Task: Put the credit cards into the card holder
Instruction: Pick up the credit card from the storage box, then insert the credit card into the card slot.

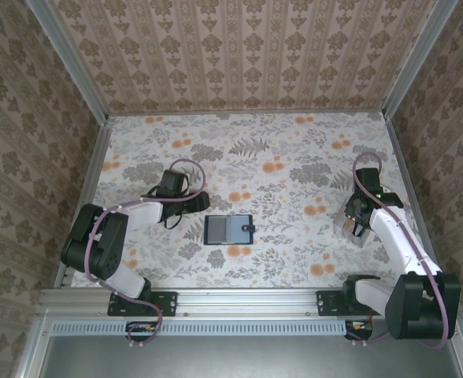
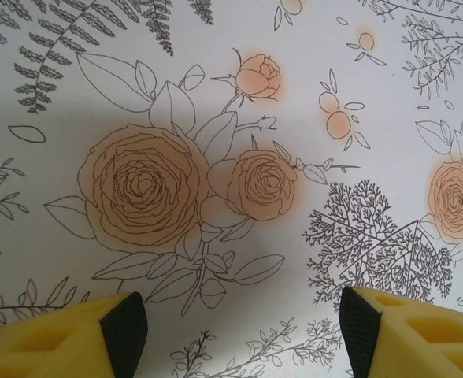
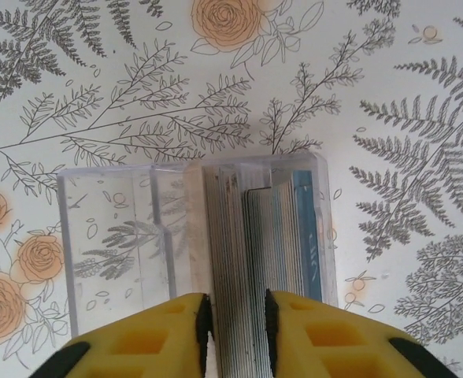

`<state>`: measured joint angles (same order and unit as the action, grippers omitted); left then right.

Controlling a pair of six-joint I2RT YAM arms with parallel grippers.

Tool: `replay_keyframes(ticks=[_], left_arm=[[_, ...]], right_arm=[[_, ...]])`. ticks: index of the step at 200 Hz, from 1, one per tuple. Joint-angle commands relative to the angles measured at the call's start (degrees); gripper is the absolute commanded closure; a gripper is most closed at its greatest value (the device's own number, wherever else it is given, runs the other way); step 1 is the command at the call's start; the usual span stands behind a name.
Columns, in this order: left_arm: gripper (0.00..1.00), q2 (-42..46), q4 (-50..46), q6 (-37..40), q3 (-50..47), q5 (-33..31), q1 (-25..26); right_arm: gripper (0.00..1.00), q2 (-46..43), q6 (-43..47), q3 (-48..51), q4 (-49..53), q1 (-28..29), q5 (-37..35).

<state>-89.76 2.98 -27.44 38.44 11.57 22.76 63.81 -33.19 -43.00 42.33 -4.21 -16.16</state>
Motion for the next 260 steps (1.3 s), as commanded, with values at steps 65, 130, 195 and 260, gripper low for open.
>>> replay_keyframes(ticks=[65,130,195,260], left_arm=[[0.3,-5.3,-1.3,-1.2,1.7,4.9,0.0],[0.3,-4.2,-2.8,0.3,2.3,4.4,-0.5],[0.3,6.4,-10.2,-6.0,-0.3,10.7,5.5],[0.53,12.3,-15.1,-6.6,-4.7,10.7,7.8]], right_arm=[[1.0,-2.4,5.1,-1.8,-0.9,0.9,10.4],[1.0,-3.2,6.4,-8.0,-3.6,12.6,20.6],[1.0,7.1,3.5,-1.6,-28.7,25.5,45.2],[1.0,26.4,-4.6,-0.9,-49.8,34.1,59.1]])
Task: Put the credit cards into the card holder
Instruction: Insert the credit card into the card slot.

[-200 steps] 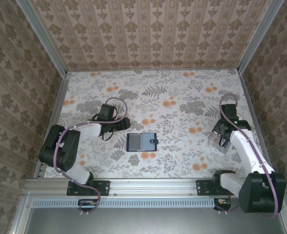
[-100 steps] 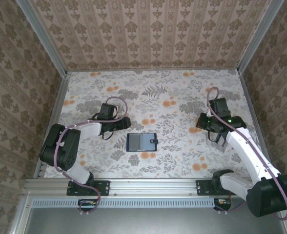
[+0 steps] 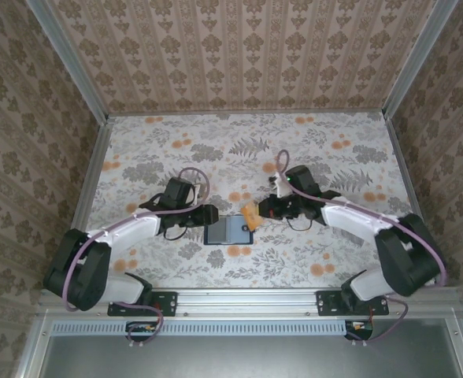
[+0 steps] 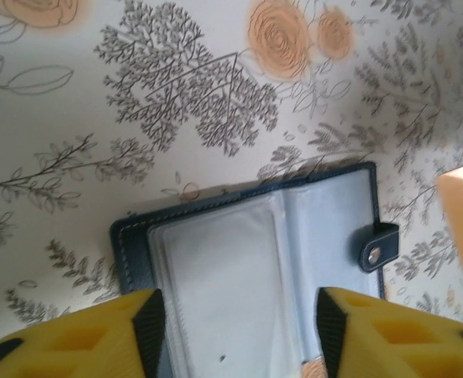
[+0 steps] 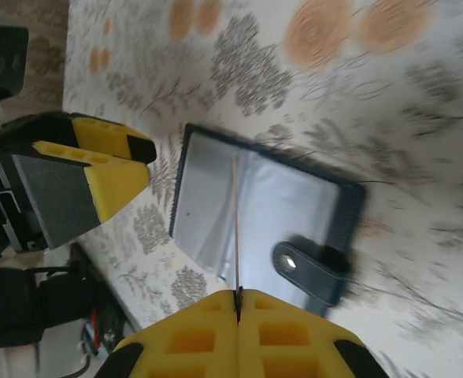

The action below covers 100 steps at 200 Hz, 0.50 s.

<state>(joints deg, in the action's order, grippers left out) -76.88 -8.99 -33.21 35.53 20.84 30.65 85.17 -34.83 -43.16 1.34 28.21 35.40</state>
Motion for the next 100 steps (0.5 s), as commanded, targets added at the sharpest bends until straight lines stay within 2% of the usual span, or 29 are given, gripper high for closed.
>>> replay_keyframes(ticks=[1,14,63,100], left_arm=[[0.54,-0.6,-3.0,-0.9,-1.8,1.5,-0.1],[0.58,-1.8,-2.5,-1.4,-1.7,1.7,-0.1],[0.63,-6.4,1.2,-2.3,-1.6,3.0,0.2],[0.7,-8.4,3.3,-3.5,-2.5,3.3,0.3]], right_arm=[[1.0,5.2,-3.0,-0.8,-8.9,1.7,7.6],[1.0,7.7,-3.2,-0.9,-9.8,1.9,8.3],[1.0,13.8,-4.2,-0.3,-12.4,2.1,11.0],[1.0,15.4,-4.8,-0.4,-13.3,2.7,11.4]])
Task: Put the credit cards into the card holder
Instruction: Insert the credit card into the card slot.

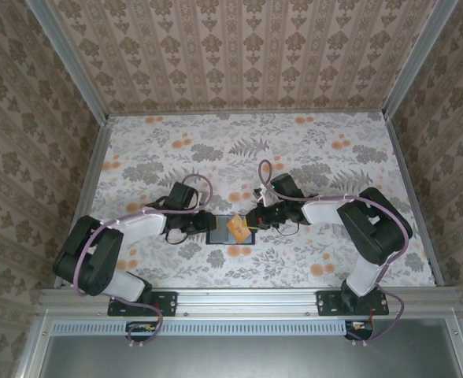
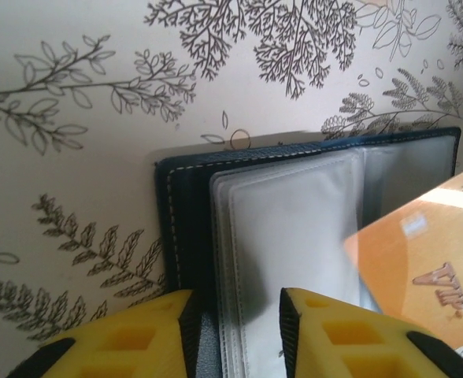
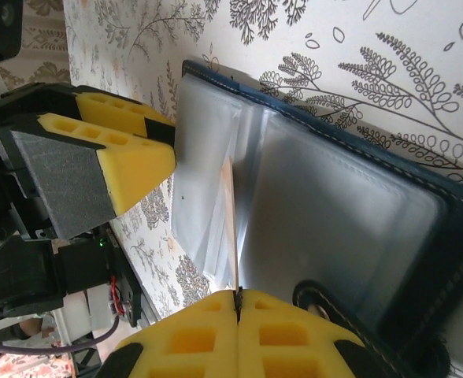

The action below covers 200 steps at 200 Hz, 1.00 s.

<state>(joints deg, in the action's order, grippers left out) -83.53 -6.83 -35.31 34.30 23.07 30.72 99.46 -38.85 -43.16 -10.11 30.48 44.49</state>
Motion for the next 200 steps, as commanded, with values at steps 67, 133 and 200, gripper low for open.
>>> replay_keyframes(ticks=[67,133,200], left_arm=[[0.76,-1.6,0.0,-2.2,-1.6,-1.2,0.1],[0.8,-0.6,2.8,-5.1,-4.1,0.1,0.2],[0.86,2.0,7.8,-11.0,-7.9,2.2,0.2]], right_arm=[[1.0,1.8,-3.0,-0.3,-1.1,0.4,-2.1],[1.0,6.0,-21.0,3.3,-16.4,3.3,-11.4],[1.0,7.9,-29.9,3.8,-25.3,10.9,-25.6]])
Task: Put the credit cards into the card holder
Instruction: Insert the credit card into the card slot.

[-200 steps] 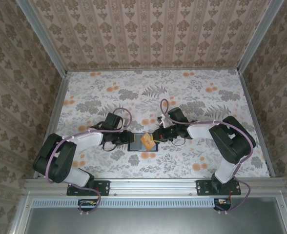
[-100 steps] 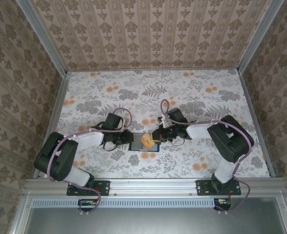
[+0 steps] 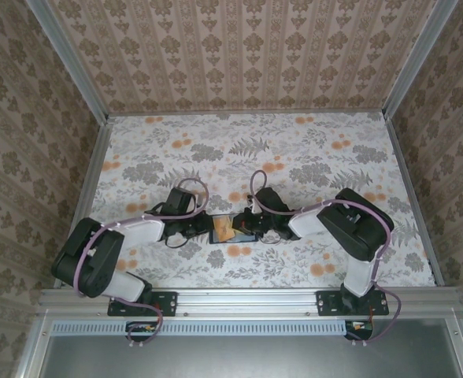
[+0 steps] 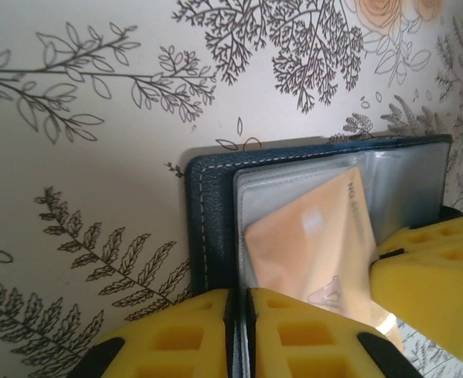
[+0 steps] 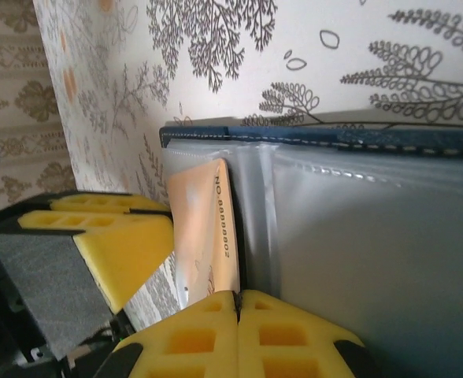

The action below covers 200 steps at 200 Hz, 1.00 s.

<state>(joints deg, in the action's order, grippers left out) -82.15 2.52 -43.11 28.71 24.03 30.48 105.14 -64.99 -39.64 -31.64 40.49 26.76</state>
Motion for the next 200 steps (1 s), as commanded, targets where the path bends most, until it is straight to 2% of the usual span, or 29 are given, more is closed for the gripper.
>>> replay_keyframes(ticks=[1,48,81,110,200], left_arm=[[0.86,0.7,-1.5,-3.2,-2.3,1.3,0.5],[0.86,2.6,-5.2,-3.4,-1.4,-0.5,0.3],[0.86,5.0,-10.3,-2.9,-0.6,-2.8,-0.8],[0.9,5.7,-11.7,-2.4,-1.2,-3.8,-1.9],[0.95,1.6,-4.3,-5.4,-2.8,1.0,-1.6]], right_arm=[[1.0,2.3,-3.7,0.3,-3.9,1.0,-7.9],[0.96,4.1,-3.6,-1.6,-4.2,4.1,-8.2],[0.98,-0.1,-1.6,1.4,-0.9,4.2,-12.0],[1.0,-3.6,-0.3,2.2,5.4,4.2,-15.5],[1.0,-4.7,-5.8,4.8,1.1,6.4,-24.9]])
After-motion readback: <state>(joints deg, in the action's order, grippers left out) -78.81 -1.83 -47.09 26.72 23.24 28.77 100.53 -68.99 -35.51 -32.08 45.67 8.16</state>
